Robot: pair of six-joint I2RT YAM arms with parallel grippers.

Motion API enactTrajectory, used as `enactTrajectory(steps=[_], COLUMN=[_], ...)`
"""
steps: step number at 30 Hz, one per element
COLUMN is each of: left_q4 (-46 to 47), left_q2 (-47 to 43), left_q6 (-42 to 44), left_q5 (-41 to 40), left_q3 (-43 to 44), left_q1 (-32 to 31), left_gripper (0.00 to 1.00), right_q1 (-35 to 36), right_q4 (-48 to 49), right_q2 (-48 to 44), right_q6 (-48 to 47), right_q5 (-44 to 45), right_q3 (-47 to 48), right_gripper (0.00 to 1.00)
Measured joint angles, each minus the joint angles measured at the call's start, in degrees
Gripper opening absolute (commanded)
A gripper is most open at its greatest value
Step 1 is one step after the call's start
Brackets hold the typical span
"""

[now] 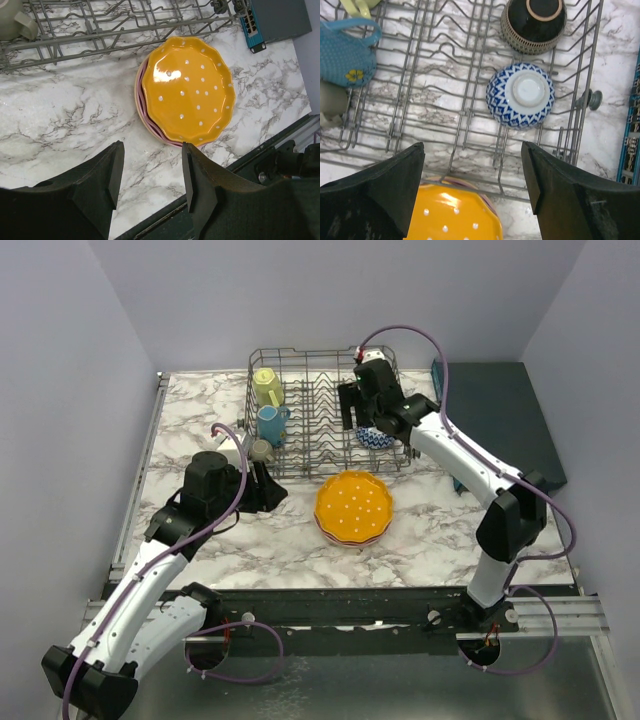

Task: Load the mixed dishes into the dish rack
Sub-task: Turn the bowl upside down on the dish rack.

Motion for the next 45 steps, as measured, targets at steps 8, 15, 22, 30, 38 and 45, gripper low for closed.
enactTrajectory(steps=[8,15,22,30,38,45], left_q4=[-0.15,-0.26,-0.37,-0.26,1.01,4.72], left_q2=[0.76,1.99,3.08,4.83,14.05,22.38], left_q6=[-0.26,-1.18,-2.97,-7.45,-11.69,-14.40], left_q5=[0.00,0.00,-0.39,-0.57,-0.68,-0.90], left_q3=[-0.02,-0.11,-0.11,-1.64,-2.23,-2.19], left_q1=[0.00,0.00,-0.74,-1.14,-4.55,-8.07], left_gripper=[0.55,0.55,0.55,0.55,0.56,0.62], right_q1=[0.00,0.00,0.00,0.00,0.00,-0.02], right_q4=[0.87,1.55,1.77,1.29,0.39,1.73], right_q2=[-9.90,-19.28,-27.28,-33.75,-38.07,-37.90], right_q6=[1.64,3.43,4.13,5.60,10.14,14.75], right_q5=[-2.93,-6.38,-6.73,-7.72,-9.97,-12.76], right_q3=[-12.66,-20.55,-27.08,-34.51,-42.53,-47.93], right_gripper=[0.81,0.79,0.79,0.78,0.82,0.84])
